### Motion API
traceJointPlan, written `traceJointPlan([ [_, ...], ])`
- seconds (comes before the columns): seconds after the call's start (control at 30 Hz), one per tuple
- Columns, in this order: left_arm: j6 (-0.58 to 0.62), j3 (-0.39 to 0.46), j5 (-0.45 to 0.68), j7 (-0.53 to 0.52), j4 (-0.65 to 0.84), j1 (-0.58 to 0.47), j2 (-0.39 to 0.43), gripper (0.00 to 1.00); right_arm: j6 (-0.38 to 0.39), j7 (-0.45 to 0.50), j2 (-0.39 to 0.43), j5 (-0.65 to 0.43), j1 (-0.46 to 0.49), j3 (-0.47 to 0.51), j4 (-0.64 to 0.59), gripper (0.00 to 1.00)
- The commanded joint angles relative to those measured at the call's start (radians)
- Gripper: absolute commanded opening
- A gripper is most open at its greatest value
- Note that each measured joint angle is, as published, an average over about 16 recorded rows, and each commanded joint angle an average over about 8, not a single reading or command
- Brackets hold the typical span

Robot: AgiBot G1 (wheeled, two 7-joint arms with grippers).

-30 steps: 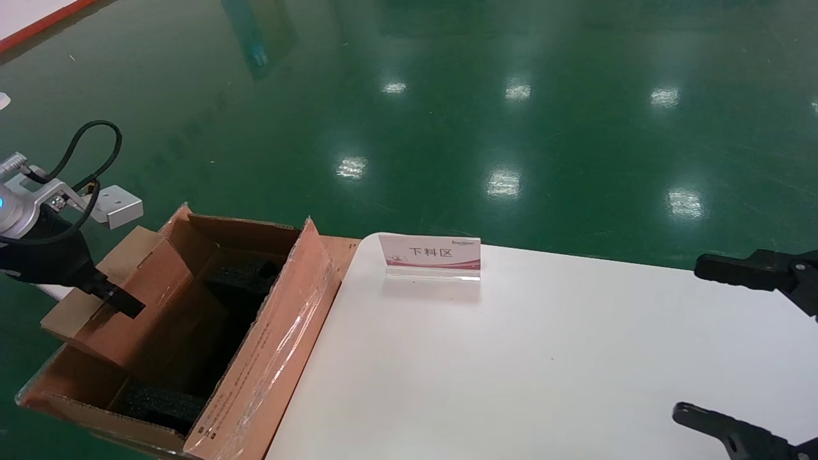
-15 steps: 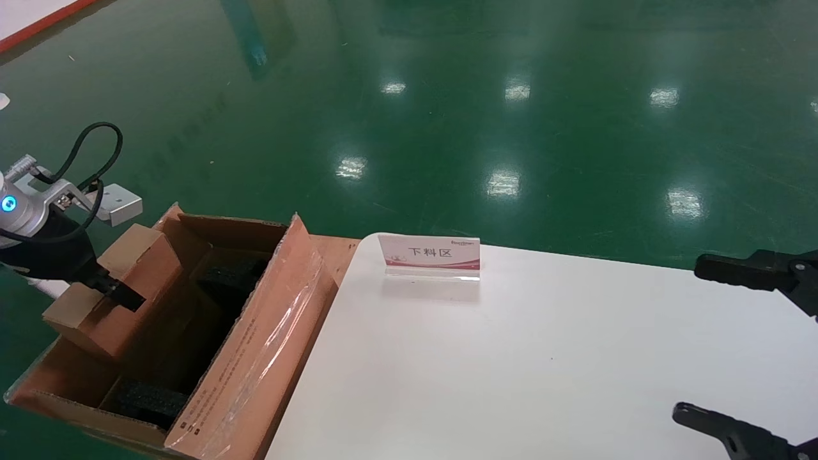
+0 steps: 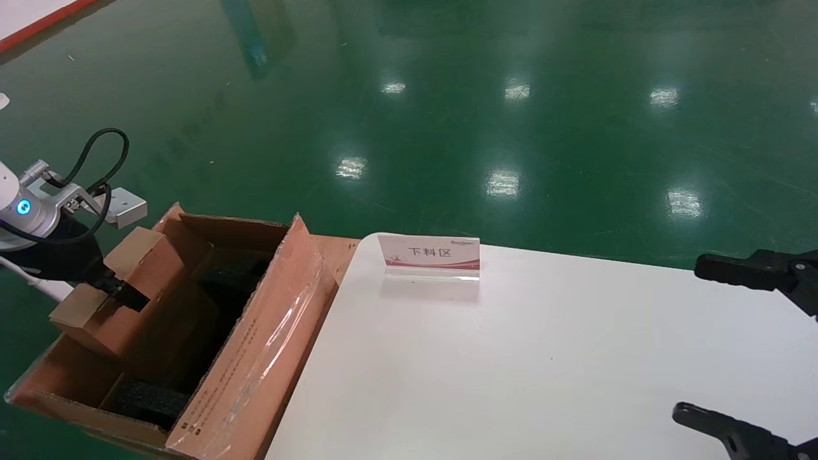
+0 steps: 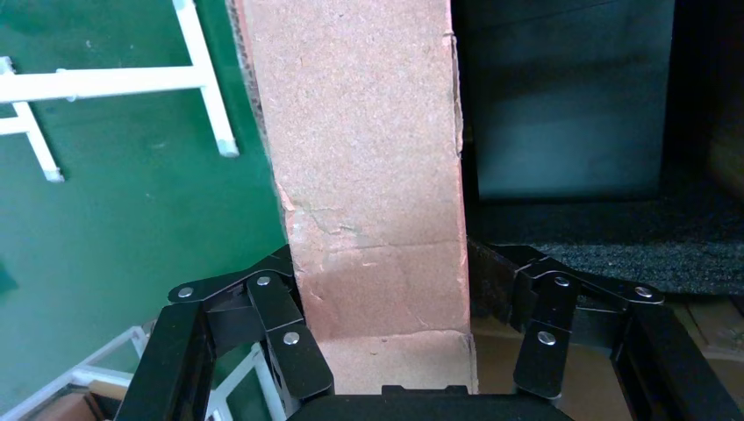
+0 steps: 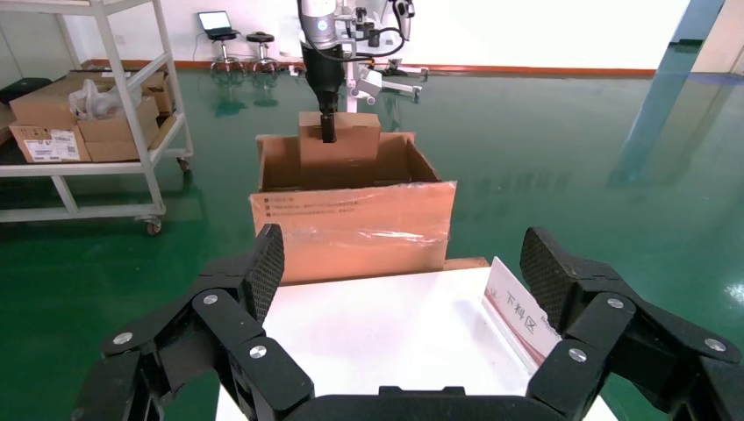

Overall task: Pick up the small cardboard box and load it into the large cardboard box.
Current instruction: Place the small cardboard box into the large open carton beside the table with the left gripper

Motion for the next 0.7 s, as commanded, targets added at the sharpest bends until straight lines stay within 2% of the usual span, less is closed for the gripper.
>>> traceJointPlan([
  [0.03, -0.003, -0.001, -0.002, 0.005, 0.012, 0.009, 0.004, 0.22, 0.000, 0.000, 0.000, 0.000, 0.000, 0.000, 0.000, 1.00],
  [0.2, -0.004, 0.000, -0.002, 0.011, 0.025, 0.018, 0.012, 0.85, 0.000, 0.000, 0.000, 0.000, 0.000, 0.000, 0.000, 1.00],
  [0.27, -0.004, 0.000, -0.002, 0.012, 0.028, 0.020, 0.014, 1.00, 0.000, 0.000, 0.000, 0.000, 0.000, 0.000, 0.000, 1.00],
  [0.7, -0.004, 0.000, 0.001, 0.011, 0.024, 0.017, 0.010, 1.00, 0.000, 0.000, 0.000, 0.000, 0.000, 0.000, 0.000, 1.00],
])
